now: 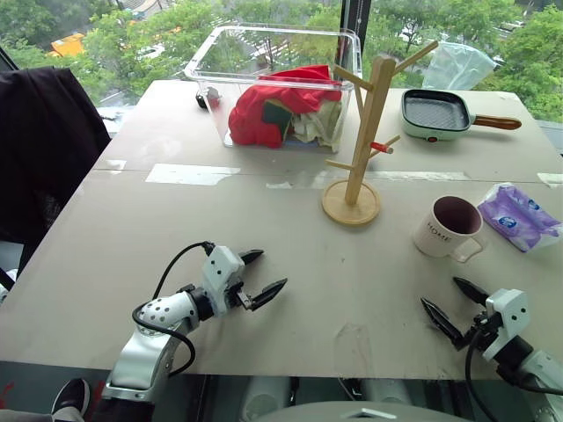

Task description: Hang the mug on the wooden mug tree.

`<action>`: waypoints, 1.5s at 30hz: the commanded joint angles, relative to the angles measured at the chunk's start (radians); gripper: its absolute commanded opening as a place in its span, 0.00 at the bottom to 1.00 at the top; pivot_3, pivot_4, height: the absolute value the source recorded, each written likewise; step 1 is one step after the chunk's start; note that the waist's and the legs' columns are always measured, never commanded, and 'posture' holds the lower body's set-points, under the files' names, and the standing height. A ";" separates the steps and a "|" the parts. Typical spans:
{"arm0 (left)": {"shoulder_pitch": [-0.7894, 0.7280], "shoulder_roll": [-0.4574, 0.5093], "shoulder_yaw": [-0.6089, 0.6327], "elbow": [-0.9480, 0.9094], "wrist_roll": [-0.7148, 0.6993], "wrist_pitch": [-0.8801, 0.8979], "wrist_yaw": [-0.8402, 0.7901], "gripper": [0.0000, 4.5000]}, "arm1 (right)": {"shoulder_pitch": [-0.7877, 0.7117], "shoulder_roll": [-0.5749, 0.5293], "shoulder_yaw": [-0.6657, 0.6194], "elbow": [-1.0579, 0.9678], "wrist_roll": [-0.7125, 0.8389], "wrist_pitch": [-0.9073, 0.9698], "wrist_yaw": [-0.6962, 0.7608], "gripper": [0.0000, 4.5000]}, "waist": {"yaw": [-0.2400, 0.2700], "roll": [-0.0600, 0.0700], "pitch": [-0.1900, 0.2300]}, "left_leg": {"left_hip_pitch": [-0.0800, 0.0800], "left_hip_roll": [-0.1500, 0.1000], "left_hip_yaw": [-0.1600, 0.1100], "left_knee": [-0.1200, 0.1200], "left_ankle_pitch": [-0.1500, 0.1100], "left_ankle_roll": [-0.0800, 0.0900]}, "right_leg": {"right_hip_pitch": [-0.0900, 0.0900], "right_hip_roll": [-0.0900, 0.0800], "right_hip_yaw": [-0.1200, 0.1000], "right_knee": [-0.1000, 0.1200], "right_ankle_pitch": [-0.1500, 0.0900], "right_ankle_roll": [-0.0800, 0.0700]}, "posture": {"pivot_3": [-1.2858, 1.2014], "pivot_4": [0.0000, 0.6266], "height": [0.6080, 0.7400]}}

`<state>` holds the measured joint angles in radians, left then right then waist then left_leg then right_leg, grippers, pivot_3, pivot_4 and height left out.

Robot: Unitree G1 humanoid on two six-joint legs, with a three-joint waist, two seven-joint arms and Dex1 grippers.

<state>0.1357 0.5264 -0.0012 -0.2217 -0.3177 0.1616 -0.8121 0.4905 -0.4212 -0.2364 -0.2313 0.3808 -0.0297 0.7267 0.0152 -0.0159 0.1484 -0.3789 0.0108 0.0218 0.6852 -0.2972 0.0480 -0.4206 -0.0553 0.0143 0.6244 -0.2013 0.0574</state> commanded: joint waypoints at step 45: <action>-0.227 0.075 -0.143 -0.288 -0.156 0.177 -0.178 1.00 | -0.209 0.183 -0.113 0.027 0.015 0.006 -0.358 1.00 | -0.005 0.005 0.004 | -0.002 0.000 0.001 -0.001 0.000 0.000 | -0.003 0.004 0.002 0.000 0.002 -0.003 | 0.52 0.24 1.00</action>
<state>-0.0879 0.6019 -0.1493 -0.4623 -0.4700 0.3351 -1.0073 0.2936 -0.2394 -0.3405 -0.2049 0.3981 -0.0016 0.3718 0.0106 -0.0106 0.1521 -0.3805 0.0104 0.0232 0.6841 -0.2971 0.0481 -0.4232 -0.0513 0.0168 0.6244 -0.1996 0.0547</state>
